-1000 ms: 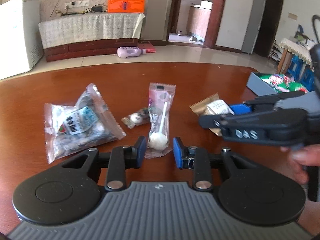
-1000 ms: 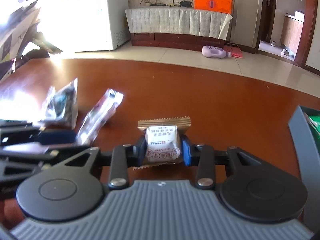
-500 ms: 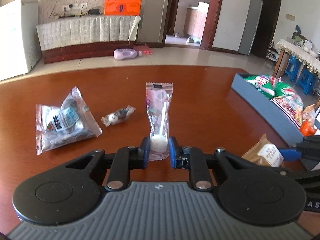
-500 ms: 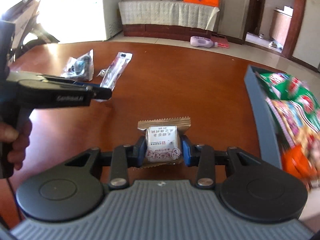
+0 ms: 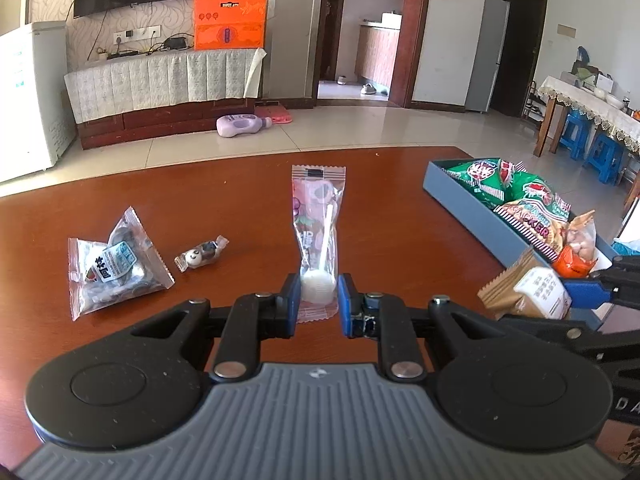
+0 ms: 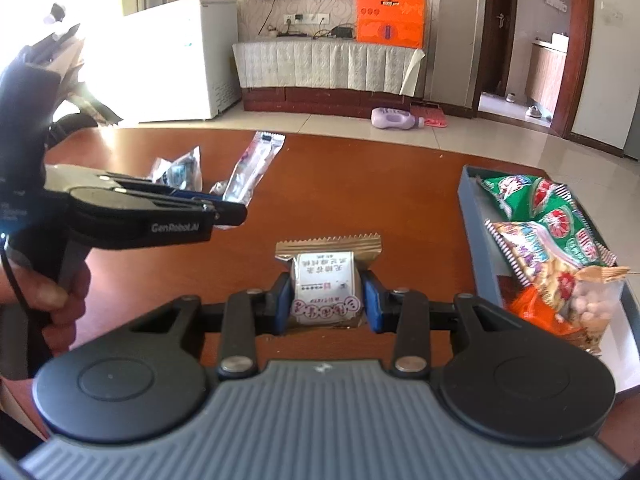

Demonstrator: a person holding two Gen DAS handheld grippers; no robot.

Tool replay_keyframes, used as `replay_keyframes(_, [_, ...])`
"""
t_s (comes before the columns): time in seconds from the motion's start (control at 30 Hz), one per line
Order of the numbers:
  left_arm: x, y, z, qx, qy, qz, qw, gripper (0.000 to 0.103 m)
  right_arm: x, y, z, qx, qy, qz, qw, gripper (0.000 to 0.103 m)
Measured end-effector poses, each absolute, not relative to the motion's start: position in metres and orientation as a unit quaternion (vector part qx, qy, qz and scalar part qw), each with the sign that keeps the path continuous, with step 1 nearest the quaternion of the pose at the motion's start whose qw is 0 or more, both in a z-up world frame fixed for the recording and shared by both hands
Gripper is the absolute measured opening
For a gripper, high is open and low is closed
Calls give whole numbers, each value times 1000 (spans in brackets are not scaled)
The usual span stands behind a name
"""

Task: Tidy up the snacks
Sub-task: 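Close left tool on the lollipop while right tool grasps the beige cookie packet, then carry the lollipop and cookie packet over the box with both tools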

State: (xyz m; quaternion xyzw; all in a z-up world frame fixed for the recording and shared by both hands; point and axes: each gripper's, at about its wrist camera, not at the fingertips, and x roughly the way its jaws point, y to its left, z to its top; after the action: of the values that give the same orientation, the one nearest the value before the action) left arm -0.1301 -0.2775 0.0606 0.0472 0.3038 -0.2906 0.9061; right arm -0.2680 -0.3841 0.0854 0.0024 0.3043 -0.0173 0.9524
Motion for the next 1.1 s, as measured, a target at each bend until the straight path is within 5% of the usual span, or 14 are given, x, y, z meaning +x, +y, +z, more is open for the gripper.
replay_keyframes(1.1, [-159, -368, 93, 64, 278, -317, 904, 24, -319, -431, 115, -12, 251, -47, 967, 40])
